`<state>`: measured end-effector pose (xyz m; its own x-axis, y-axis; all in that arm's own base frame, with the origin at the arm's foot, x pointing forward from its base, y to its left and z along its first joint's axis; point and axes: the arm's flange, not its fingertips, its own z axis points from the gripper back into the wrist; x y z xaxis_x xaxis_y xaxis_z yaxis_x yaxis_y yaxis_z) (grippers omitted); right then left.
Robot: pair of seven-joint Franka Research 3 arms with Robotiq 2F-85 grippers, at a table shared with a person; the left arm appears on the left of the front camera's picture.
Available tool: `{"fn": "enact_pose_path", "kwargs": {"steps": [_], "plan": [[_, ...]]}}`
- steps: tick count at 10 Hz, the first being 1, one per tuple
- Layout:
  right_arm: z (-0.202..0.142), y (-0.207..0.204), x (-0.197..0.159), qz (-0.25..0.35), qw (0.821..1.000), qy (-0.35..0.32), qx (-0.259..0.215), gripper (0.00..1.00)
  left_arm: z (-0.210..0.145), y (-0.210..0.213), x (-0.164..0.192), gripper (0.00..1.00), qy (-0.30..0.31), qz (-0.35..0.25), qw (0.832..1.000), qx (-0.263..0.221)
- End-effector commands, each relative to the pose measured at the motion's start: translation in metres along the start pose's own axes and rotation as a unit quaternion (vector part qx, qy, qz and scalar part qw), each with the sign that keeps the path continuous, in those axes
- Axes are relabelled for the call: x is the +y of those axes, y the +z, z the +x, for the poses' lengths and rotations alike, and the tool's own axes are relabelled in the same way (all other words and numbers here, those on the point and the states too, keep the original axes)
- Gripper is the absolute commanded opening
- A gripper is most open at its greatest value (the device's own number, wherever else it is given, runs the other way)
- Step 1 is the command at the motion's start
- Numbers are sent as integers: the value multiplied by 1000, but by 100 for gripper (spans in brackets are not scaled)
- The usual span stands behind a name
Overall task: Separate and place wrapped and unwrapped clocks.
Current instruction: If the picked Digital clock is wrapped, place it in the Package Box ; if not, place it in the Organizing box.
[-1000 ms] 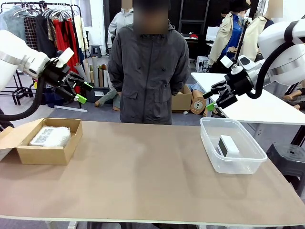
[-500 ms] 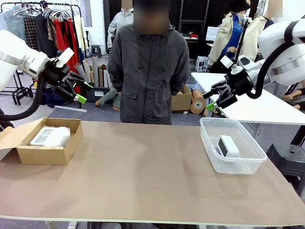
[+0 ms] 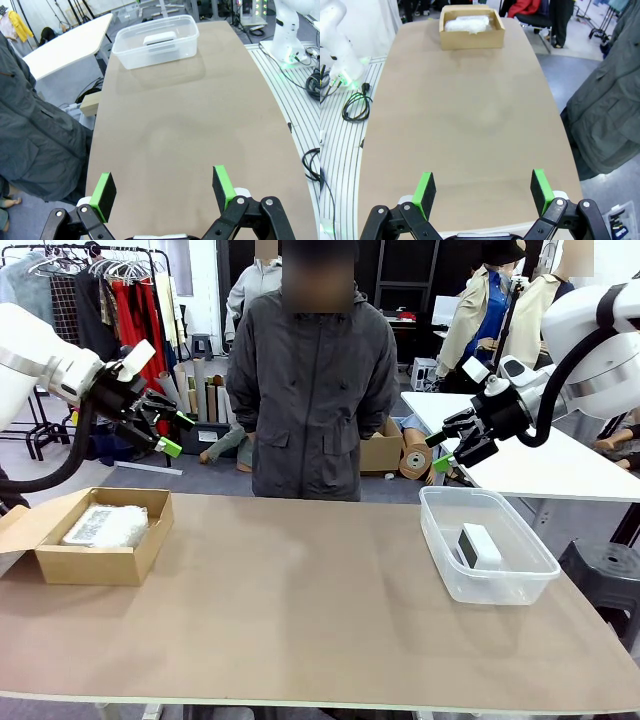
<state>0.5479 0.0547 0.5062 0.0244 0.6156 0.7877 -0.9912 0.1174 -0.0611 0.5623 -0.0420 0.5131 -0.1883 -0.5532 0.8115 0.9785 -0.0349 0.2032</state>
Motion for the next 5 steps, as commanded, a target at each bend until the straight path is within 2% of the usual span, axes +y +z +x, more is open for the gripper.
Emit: {"fn": "enact_pose_path", "kwargs": {"steps": [1,5], "plan": [[2,0,1,-7,1000,1,1,100,0,0,-4,100,-2,5,1000,0],[2,0,1,-7,1000,1,1,100,0,0,-4,100,-2,5,1000,0]]}}
